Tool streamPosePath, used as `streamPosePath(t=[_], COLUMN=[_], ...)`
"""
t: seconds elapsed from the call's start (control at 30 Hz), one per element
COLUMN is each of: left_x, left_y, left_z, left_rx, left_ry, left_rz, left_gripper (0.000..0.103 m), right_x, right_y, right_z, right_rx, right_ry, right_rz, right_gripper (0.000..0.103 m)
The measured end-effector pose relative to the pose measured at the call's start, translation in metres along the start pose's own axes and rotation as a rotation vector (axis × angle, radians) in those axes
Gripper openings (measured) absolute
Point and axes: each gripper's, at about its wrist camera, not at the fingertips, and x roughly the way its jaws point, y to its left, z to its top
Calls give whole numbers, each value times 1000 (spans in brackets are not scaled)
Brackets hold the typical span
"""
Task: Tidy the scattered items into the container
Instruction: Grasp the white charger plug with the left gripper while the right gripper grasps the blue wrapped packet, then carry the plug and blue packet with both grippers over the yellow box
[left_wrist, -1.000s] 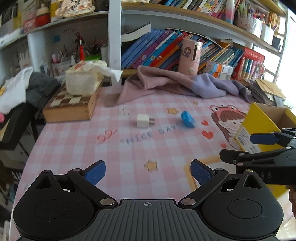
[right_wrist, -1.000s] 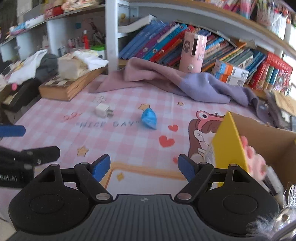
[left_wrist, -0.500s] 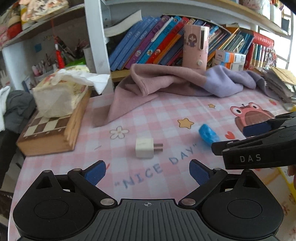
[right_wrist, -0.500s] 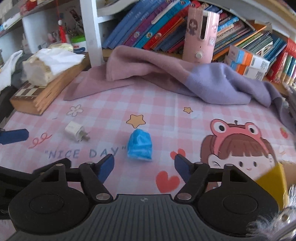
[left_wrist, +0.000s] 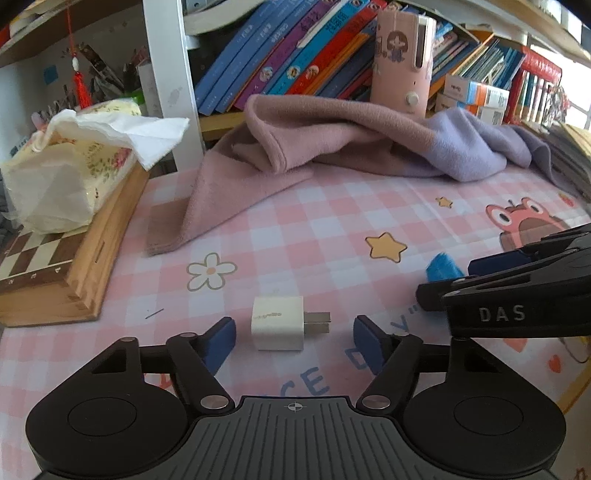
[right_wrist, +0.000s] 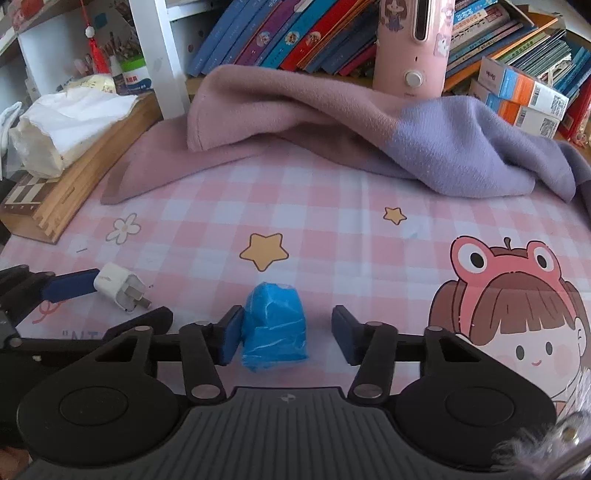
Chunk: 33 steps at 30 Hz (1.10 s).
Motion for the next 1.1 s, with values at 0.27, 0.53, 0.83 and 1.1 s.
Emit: streamPosePath(t=[0.27, 0.53, 0.83, 1.1], left_x=[2, -29, -79, -124], left_y=[8, 17, 25, 24], left_z=[7, 1, -13, -33], left_rx=[-45, -78, -73, -70], left_ry=[-1, -31, -86, -124], left_rz=[-25, -54, -62, -86], left_gripper=[41, 41, 41, 41], right_x=[-2, -28, -70, -105], right_y=[2, 8, 26, 33], right_z=[-1, -3, -15, -38], right_rx=[-25, -17, -49, -56], right_ry=[-10, -62, -123, -156], right_rz=[14, 44, 74, 75], right_gripper=[32, 32, 32, 32])
